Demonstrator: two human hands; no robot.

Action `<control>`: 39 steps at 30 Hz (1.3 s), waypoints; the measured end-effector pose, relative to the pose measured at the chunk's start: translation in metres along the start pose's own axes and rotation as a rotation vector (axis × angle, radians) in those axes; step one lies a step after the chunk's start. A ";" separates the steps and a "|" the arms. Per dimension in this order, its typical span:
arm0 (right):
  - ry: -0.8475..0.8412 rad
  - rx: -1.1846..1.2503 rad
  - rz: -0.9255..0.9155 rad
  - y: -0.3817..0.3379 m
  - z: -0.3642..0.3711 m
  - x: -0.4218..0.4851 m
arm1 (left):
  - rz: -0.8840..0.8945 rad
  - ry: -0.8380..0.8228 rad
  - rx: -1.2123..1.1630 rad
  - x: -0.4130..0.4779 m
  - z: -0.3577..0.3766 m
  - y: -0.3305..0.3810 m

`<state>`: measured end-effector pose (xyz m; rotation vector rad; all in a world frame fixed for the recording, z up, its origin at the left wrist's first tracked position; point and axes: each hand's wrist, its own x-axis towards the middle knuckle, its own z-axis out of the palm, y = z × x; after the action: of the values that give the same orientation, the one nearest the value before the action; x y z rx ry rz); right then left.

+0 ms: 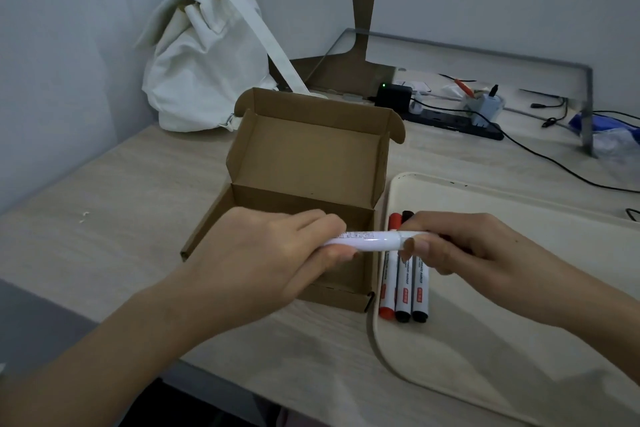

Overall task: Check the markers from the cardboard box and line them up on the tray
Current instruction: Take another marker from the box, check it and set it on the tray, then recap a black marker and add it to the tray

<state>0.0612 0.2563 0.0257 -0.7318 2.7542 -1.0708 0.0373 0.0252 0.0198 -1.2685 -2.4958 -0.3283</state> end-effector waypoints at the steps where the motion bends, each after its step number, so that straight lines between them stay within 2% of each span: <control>1: -0.005 0.003 0.003 0.001 0.000 -0.001 | -0.023 -0.018 -0.034 0.000 0.002 0.001; 5: -0.045 0.012 0.022 0.003 0.000 -0.003 | -0.106 -0.034 -0.196 -0.001 0.016 -0.004; 8: -0.030 0.120 0.059 0.002 -0.006 -0.004 | -0.142 -0.020 -0.266 0.005 0.018 -0.002; 12: 0.178 0.403 0.182 0.000 -0.027 -0.005 | -0.242 -0.087 -0.508 0.025 0.021 0.015; 15: 0.338 0.582 0.302 0.011 -0.041 -0.009 | -0.231 -0.109 -0.534 0.031 0.027 0.020; 17: 0.390 0.529 0.415 0.026 -0.052 -0.015 | -0.268 -0.068 -0.498 0.029 0.029 0.011; 19: 0.369 0.428 0.545 0.044 -0.058 -0.018 | -0.321 -0.055 -0.428 0.025 0.032 -0.001; 23: 0.193 0.334 0.767 0.074 -0.046 -0.013 | -0.406 -0.087 -0.327 0.017 0.034 -0.023; 26: 0.069 0.224 0.859 0.087 -0.031 0.000 | -0.459 -0.169 -0.255 0.010 0.035 -0.039; 32: 0.116 0.128 0.883 0.093 -0.013 0.019 | -0.519 -0.233 -0.218 0.000 0.031 -0.054; 39: 0.204 0.113 0.800 0.078 -0.010 0.022 | -0.574 -0.267 -0.222 -0.007 0.033 -0.063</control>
<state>0.0083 0.3019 -0.0168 0.4980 2.6693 -1.1077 -0.0154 -0.0053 -0.0169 -0.6647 -3.0992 -0.6161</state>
